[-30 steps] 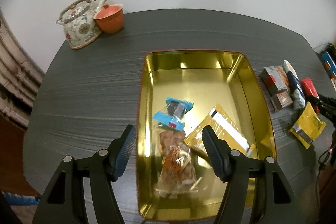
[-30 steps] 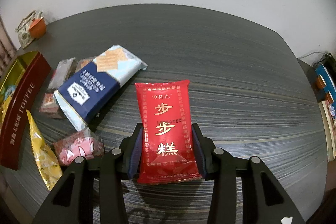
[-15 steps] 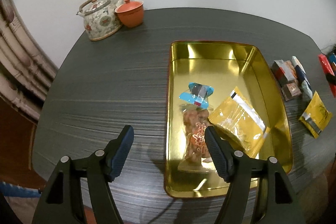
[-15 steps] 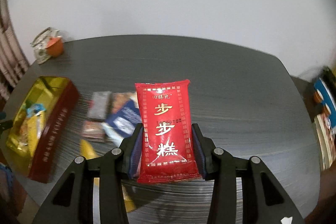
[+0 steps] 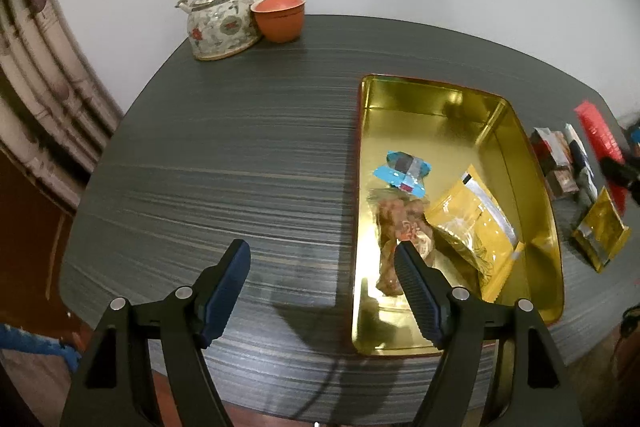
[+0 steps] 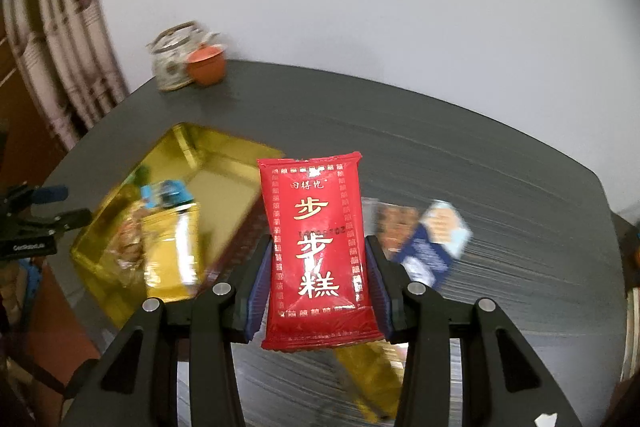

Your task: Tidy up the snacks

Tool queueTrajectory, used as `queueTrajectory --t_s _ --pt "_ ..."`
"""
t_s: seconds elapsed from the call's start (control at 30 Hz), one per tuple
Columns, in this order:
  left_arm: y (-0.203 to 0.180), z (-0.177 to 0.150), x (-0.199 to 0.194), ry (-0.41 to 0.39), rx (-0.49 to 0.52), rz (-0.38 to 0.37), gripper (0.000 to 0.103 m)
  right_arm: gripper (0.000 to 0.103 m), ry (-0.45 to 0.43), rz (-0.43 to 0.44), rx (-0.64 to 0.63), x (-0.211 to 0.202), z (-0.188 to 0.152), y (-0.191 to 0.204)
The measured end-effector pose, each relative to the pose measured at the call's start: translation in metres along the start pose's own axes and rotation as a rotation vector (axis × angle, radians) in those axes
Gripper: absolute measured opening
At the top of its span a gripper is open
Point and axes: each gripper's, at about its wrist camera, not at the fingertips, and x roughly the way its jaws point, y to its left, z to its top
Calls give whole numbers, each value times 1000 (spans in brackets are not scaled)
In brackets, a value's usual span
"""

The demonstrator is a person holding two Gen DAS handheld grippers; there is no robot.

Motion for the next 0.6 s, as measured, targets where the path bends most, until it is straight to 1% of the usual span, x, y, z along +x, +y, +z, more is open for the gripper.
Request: queueTrajectory --t_s 0.2,0.37,0.6 --pt "8 -6 -1 6 -26 5 75 40 20 54 -72 16 2 39" --pt "13 -6 -2 2 -35 8 75 40 42 77 -109 35 6 60" --pt "19 -4 -1 2 -58 8 75 40 63 95 -140 55 7 80"
